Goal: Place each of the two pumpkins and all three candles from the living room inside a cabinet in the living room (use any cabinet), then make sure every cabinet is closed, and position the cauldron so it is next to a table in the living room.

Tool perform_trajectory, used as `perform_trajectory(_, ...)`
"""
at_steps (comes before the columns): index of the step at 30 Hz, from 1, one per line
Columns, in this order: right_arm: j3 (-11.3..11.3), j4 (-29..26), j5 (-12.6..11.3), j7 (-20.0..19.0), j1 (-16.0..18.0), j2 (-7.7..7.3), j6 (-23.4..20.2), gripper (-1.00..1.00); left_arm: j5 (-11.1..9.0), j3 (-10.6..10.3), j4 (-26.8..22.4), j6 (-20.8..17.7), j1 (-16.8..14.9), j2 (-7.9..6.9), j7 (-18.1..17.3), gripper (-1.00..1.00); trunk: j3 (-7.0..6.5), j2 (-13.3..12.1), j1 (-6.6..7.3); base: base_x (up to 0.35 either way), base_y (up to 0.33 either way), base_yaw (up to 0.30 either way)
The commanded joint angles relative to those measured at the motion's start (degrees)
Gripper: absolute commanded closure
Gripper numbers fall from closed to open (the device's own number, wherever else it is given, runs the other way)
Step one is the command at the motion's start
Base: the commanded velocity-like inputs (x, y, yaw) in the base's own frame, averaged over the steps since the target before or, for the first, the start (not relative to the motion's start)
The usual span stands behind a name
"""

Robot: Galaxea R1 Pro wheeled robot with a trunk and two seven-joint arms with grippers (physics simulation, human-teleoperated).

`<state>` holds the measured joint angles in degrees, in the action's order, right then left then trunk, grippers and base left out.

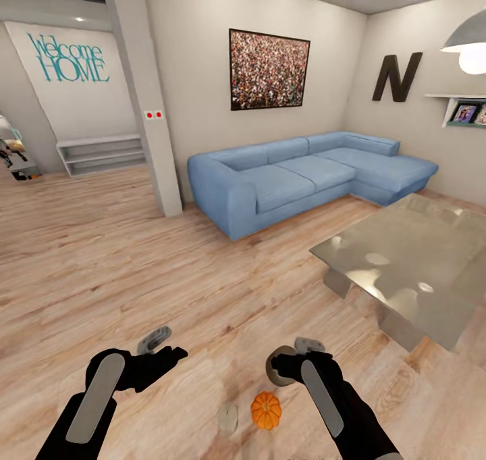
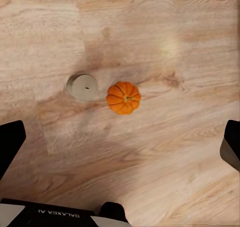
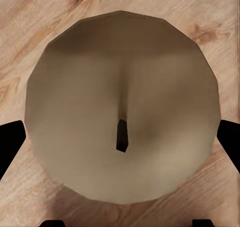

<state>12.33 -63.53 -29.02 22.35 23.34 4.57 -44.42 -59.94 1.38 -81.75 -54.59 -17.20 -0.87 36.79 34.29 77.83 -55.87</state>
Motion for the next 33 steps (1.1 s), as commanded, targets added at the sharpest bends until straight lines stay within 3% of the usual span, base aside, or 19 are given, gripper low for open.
perform_trajectory(1,0.1,-0.1,-0.5,0.6,0.0,0.00,0.0,1.00,-0.6,0.0,-0.1,-0.1,0.0,-0.01,0.6,-1.00,0.04,0.0,0.00,0.002,-0.001,-0.173)
perform_trajectory(21,0.1,-0.1,-0.6,0.5,0.0,0.01,0.0,1.00,-0.6,0.0,-0.1,-0.1,0.0,-0.01,0.6,-1.00,0.02,0.0,0.00,0.139,0.024,-0.017)
perform_trajectory(33,0.1,-0.1,-0.6,0.6,0.0,0.06,0.0,1.00,-0.6,0.0,-0.1,-0.1,0.0,-0.01,0.6,-1.00,-0.28,0.0,0.00,0.012,0.000,-0.238)
